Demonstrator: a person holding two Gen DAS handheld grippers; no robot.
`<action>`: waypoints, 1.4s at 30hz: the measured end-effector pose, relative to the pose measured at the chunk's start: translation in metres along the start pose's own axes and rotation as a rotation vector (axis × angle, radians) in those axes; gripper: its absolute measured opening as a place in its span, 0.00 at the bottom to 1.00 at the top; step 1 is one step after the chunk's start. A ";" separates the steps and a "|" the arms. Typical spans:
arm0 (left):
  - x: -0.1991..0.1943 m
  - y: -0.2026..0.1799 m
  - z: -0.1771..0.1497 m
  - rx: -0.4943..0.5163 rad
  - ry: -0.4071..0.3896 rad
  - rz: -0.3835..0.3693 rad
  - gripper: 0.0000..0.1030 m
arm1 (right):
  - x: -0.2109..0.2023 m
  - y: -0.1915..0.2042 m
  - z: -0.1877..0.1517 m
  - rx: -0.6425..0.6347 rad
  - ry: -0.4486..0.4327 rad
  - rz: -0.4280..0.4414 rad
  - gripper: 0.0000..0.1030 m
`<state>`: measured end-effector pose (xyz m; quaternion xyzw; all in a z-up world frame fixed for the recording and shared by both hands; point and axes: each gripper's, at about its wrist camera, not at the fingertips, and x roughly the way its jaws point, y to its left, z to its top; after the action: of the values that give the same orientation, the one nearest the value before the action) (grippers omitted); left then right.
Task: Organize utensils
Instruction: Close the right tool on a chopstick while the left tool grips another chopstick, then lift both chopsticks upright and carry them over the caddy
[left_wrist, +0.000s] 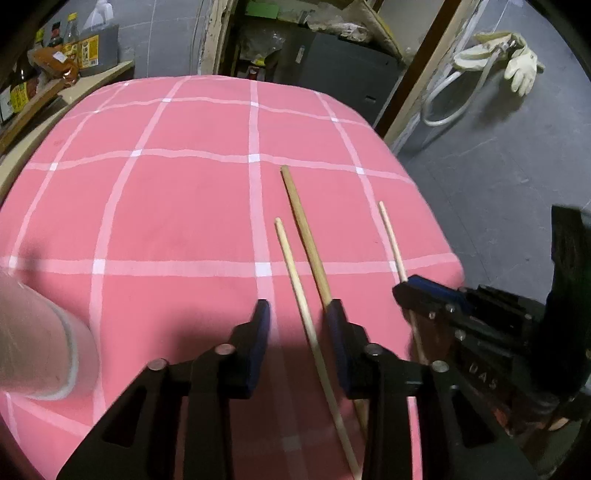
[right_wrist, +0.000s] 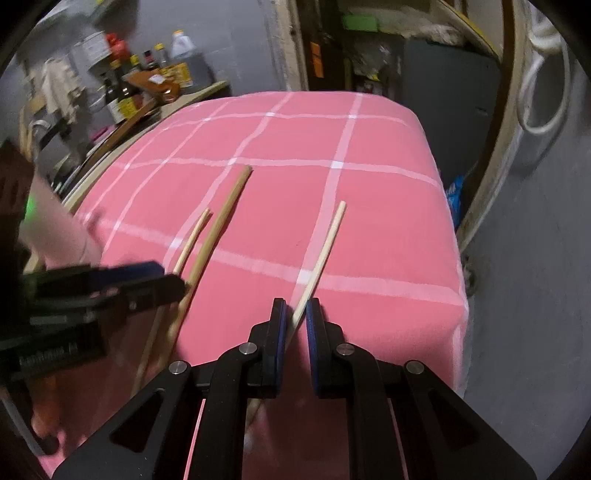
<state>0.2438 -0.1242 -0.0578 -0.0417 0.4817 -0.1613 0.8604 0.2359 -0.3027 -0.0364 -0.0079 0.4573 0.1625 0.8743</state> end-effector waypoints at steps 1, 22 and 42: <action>0.002 0.000 0.001 0.007 0.011 0.022 0.13 | 0.002 -0.001 0.003 0.017 0.006 0.002 0.09; -0.098 0.025 -0.060 0.002 -0.196 -0.118 0.02 | -0.069 0.020 -0.053 0.217 -0.252 0.267 0.03; -0.260 0.118 -0.054 -0.055 -0.834 0.079 0.02 | -0.126 0.184 0.009 0.037 -0.940 0.474 0.03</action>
<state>0.1009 0.0741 0.0989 -0.1077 0.0973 -0.0846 0.9858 0.1226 -0.1624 0.0947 0.1848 0.0077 0.3336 0.9244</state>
